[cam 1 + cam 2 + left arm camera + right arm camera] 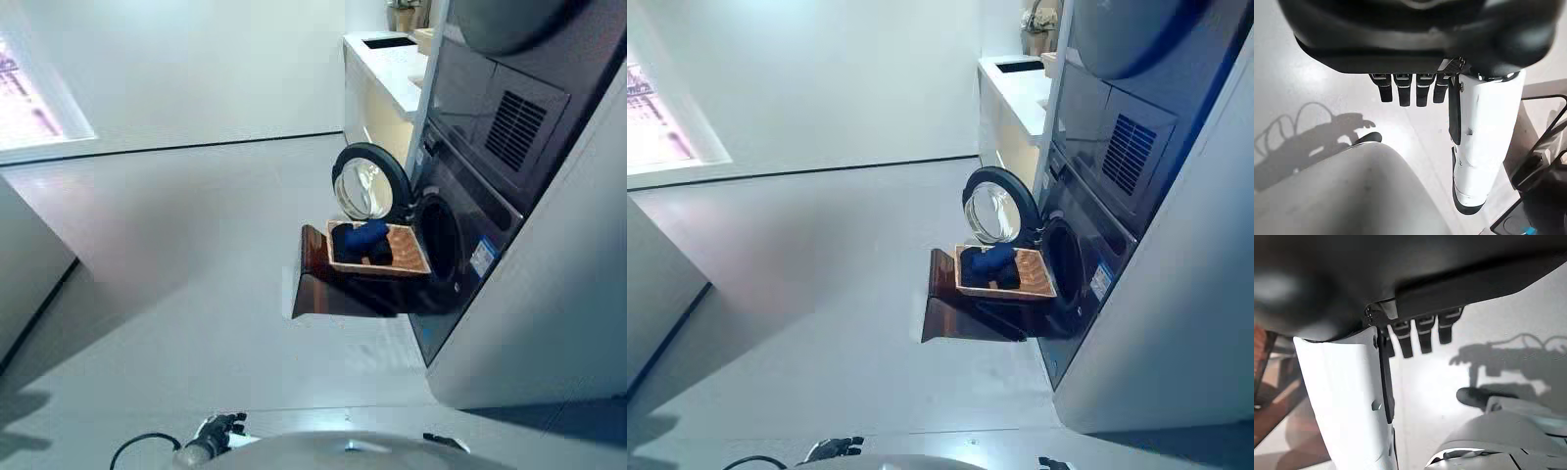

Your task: Pick up the clothes and place them into the washing machine

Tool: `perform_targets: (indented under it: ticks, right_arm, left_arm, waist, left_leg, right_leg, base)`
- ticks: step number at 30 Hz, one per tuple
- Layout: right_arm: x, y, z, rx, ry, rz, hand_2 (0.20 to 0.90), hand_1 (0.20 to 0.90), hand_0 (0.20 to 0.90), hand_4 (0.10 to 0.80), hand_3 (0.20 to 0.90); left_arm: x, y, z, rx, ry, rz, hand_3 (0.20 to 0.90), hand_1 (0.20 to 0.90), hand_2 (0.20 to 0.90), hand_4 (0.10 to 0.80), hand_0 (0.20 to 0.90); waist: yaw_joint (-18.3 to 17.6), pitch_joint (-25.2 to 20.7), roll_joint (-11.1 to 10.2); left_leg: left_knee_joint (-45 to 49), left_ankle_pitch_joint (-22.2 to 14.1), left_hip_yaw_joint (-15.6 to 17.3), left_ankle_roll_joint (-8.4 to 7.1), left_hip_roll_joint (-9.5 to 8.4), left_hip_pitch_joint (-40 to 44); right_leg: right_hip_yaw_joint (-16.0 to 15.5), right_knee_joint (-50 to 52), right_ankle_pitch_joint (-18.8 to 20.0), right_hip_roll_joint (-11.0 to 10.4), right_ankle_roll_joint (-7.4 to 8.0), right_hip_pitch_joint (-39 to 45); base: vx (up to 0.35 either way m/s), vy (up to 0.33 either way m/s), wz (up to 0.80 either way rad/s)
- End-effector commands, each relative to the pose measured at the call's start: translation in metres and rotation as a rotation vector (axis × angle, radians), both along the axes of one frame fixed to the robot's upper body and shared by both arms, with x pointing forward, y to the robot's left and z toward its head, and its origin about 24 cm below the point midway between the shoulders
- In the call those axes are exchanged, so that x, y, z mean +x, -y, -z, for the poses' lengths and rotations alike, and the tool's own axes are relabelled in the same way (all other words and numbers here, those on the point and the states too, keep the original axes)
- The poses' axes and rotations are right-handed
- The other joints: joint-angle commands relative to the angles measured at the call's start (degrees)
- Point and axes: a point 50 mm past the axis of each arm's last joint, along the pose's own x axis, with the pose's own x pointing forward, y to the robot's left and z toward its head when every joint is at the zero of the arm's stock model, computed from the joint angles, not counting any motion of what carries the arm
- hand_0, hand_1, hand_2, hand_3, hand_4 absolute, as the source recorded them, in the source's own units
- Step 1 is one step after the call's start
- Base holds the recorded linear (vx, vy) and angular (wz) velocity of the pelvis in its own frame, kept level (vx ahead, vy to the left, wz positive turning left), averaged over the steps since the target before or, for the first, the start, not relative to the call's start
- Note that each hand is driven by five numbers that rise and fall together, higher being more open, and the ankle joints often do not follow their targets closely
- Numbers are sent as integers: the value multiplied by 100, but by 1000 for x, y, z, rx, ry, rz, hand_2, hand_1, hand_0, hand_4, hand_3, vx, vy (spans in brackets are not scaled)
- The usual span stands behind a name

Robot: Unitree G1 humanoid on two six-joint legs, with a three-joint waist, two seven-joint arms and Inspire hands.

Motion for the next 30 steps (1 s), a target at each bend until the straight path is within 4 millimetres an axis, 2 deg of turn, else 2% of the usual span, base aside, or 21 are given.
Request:
perform_targets:
  ticks: [1,16,21,27,29,30]
  right_arm:
    - [9,-3,1,-4,-35,-79,900,900,900,800,900]
    - [6,-5,2,1,-42,-71,900,900,900,800,900]
    - [9,-5,1,0,-32,-62,900,900,900,800,900]
    - [17,-5,0,-1,-14,-81,900,900,900,800,900]
    - [20,-4,0,-7,-11,-83,900,900,900,800,900]
    - [22,-1,-1,-16,-9,-82,900,900,900,800,900]
  left_arm:
    - [23,4,-3,-5,49,7,900,900,900,800,900]
    - [16,-2,-2,1,37,-94,900,900,900,800,900]
    - [17,-2,-2,7,39,-104,900,900,900,800,900]
    - [20,-5,-3,7,48,-118,900,900,900,800,900]
    - [20,-4,-3,4,42,-95,900,900,900,800,900]
    - [24,-5,-4,2,51,-83,900,900,900,800,900]
  waist:
    - [111,27,-421]
    - [143,43,-487]
    - [159,102,-499]
    - [205,140,-519]
    - [201,175,-530]
    - [210,224,-519]
  left_leg:
    - [-18,-560,68,-102,-354,344]
    - [-18,-586,59,-85,-364,336]
    - [-6,-580,40,-40,-416,289]
    - [81,-637,63,35,-500,173]
    - [215,-702,67,85,-534,78]
    - [391,-801,71,167,-576,-26]
  right_leg:
    - [294,-211,308,-231,306,-220]
    - [300,-213,305,-238,318,-224]
    - [300,-162,315,-283,335,-264]
    - [313,-92,324,-389,389,-346]
    - [354,8,304,-449,405,-415]
    - [413,288,239,-514,415,-567]
  base:
    - [0,0,0]
    - [0,0,0]
    - [9,36,1]
    - [24,61,1]
    - [26,100,0]
    - [29,142,-2]
